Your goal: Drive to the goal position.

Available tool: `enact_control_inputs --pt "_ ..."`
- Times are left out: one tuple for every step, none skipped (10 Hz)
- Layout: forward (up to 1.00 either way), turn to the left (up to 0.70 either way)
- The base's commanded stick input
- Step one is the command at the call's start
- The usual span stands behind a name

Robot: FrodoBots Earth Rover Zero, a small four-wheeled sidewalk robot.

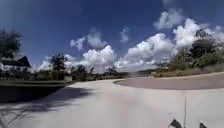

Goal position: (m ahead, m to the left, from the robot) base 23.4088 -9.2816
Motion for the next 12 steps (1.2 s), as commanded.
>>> enact_control_inputs --pt "0.70 0.14" --pt "0.70 0.14" --pt "0.70 0.14" --pt "0.70 0.14" --pt "0.70 0.14" --pt "0.70 0.14" --pt "0.70 0.14" --pt "0.70 0.14" --pt "0.70 0.14" --pt "0.70 0.09" --pt "0.70 0.02" --pt "0.70 0.01"
